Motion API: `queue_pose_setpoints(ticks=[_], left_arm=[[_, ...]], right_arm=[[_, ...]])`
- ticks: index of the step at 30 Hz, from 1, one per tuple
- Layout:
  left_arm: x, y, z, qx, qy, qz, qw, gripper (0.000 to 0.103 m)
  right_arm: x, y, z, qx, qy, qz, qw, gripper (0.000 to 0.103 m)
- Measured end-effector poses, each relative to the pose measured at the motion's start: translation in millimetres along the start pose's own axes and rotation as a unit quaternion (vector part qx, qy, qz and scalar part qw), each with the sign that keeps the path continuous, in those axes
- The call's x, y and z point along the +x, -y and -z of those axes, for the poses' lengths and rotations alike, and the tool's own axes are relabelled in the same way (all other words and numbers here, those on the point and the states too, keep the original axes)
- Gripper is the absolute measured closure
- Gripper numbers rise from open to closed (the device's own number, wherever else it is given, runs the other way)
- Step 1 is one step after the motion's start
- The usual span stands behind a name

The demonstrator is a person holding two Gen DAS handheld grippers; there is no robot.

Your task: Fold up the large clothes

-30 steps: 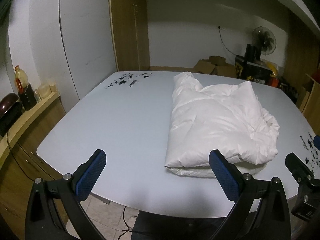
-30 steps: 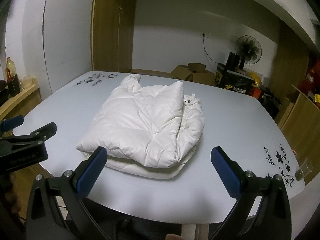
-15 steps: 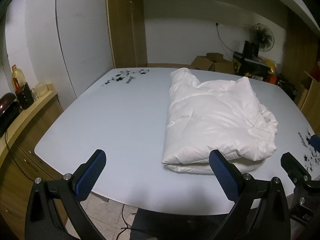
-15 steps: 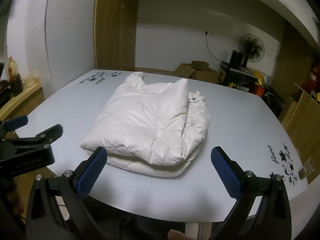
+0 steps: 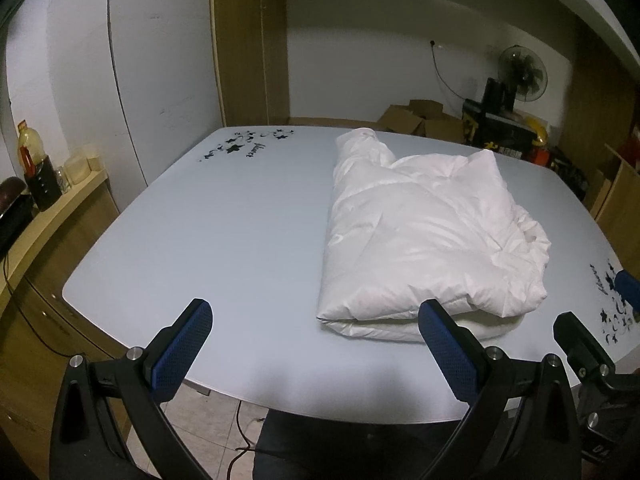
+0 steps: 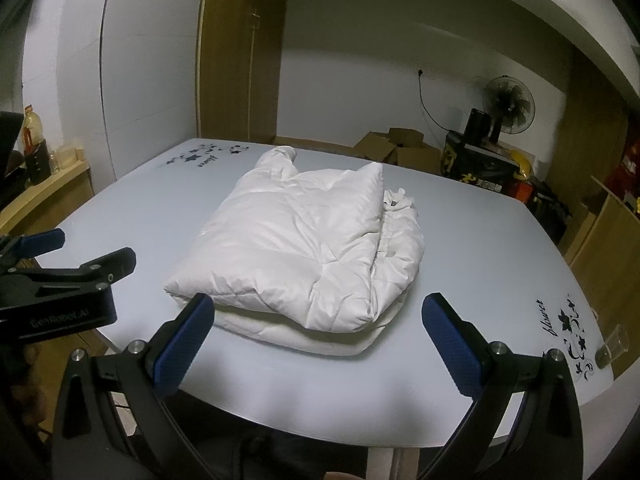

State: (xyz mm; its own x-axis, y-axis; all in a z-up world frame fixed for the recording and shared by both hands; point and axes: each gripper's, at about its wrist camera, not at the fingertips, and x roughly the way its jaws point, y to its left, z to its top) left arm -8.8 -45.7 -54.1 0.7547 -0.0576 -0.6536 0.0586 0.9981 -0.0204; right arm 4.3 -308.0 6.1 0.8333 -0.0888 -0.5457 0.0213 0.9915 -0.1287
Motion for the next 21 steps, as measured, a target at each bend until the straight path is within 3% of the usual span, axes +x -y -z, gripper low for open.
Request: queue_pose_setpoints(ticks=[21], left_arm=[[-1.7, 1.9, 3.0, -0.001, -0.006, -0.002, 1.0, 0.0]], right_arm=[[-0.4, -1.8, -0.2, 0.002, 0.0, 0.003, 1.0, 0.0]])
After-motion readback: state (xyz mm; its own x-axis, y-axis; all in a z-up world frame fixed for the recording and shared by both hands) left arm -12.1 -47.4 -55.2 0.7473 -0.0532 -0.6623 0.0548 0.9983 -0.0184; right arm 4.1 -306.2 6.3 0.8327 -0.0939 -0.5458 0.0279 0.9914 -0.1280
